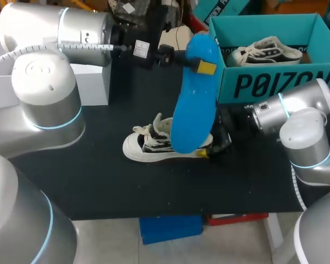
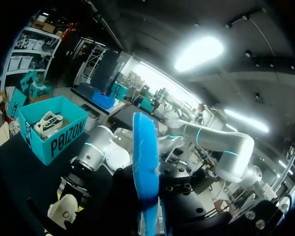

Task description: Take the shoe out of the shoebox, open the shoe tongue, remove and reinsert the insole, then place the shoe into the shoebox

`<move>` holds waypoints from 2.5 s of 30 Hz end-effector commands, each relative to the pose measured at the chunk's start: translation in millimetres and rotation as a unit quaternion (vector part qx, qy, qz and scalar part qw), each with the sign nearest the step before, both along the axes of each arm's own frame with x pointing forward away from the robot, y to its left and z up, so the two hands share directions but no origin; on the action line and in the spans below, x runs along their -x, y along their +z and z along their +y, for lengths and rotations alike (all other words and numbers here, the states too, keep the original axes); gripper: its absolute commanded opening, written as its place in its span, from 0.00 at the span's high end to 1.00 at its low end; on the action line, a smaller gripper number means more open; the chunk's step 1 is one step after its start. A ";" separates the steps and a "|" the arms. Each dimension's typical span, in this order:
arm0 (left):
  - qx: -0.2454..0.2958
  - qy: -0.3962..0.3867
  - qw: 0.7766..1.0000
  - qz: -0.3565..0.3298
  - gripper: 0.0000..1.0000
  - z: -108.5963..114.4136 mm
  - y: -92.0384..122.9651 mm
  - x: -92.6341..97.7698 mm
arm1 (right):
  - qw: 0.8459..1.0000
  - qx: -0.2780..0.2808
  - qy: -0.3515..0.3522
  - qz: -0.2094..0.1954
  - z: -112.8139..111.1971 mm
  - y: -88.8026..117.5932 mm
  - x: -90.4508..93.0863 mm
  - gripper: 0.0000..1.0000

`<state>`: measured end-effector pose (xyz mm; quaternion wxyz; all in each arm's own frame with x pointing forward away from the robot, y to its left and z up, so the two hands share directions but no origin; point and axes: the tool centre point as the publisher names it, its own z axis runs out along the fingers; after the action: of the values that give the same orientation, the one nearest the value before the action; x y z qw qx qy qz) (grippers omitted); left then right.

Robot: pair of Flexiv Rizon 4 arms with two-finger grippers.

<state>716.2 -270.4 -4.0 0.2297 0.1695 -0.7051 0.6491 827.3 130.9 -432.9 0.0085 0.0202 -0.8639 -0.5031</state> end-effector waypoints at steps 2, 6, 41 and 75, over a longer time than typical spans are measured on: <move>0.007 0.030 0.999 -0.008 1.00 4.0 16.7 10.4 | 1.000 0.001 0.000 0.000 -0.5 -1.8 -0.7 1.00; 0.018 0.030 0.999 -0.006 1.00 3.1 29.2 18.6 | 1.000 0.001 0.000 0.000 -0.5 -1.8 -0.7 1.00; 0.035 0.035 0.999 -0.014 1.00 2.7 59.1 33.9 | 0.999 0.032 0.004 -0.002 -4.8 -0.4 -3.3 0.00; 0.035 0.035 0.999 -0.014 1.00 2.7 59.1 33.9 | 0.877 0.479 -0.035 -0.021 -17.5 36.5 8.6 0.00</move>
<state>683.4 -267.5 54.7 0.2043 0.1744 -0.6779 0.6844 819.7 104.3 -395.5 -0.0120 -0.0004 -0.9776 -0.2100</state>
